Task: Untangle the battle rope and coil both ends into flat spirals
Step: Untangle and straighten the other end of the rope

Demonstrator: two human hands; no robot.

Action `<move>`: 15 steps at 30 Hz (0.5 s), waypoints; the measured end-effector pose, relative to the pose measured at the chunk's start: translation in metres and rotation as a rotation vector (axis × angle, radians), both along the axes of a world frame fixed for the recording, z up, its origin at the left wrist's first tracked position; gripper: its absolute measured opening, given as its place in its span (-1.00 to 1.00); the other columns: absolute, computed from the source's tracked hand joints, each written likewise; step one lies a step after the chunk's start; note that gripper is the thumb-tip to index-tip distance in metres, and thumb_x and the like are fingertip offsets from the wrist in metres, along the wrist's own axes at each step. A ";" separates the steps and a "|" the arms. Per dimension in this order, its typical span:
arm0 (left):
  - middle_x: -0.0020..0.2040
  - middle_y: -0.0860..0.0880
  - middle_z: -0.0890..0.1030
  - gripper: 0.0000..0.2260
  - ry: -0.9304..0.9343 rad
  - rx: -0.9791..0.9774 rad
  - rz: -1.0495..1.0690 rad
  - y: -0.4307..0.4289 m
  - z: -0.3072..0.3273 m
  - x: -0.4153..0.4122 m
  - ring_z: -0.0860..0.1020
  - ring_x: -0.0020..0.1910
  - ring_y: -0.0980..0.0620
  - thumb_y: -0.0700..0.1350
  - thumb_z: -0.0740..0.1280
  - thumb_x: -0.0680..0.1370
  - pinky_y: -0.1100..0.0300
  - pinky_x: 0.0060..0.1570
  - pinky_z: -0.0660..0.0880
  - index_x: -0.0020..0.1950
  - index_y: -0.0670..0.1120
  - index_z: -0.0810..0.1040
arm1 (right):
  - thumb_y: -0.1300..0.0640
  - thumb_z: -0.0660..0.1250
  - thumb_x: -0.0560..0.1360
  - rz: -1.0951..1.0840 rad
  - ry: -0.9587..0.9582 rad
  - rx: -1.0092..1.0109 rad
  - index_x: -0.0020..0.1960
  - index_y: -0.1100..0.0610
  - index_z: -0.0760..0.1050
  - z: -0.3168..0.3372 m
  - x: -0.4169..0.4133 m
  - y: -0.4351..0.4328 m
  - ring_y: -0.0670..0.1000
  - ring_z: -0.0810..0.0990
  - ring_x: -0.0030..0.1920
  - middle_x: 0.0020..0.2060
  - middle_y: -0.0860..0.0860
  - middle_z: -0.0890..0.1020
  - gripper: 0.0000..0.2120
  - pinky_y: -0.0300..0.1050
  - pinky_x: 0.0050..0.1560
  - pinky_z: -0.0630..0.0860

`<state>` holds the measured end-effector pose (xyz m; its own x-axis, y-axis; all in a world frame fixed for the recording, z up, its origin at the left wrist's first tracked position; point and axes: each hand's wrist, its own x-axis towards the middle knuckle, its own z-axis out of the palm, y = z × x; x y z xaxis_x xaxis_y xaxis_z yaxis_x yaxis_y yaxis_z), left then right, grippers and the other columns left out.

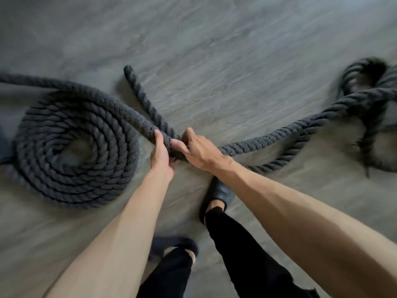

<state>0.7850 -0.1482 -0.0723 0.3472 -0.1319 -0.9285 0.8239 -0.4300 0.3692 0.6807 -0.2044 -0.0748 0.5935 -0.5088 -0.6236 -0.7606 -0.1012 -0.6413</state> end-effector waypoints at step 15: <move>-0.04 -0.21 0.69 -0.25 0.175 -0.035 -0.006 -0.025 0.073 0.014 0.69 -0.08 -0.19 0.47 0.06 0.49 -0.11 0.06 0.57 0.38 -0.11 0.37 | -0.52 -0.10 0.49 0.166 0.256 -0.090 -0.18 0.08 0.32 0.085 -0.099 -0.030 0.27 0.62 0.00 -0.14 0.21 0.64 -0.34 0.07 -0.09 0.42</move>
<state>0.7995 -0.1730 0.0008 0.1795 -0.1665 -0.9696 0.8745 -0.4244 0.2348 0.5812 -0.2344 0.0102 0.5026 -0.4781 -0.7203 -0.8645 -0.2848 -0.4142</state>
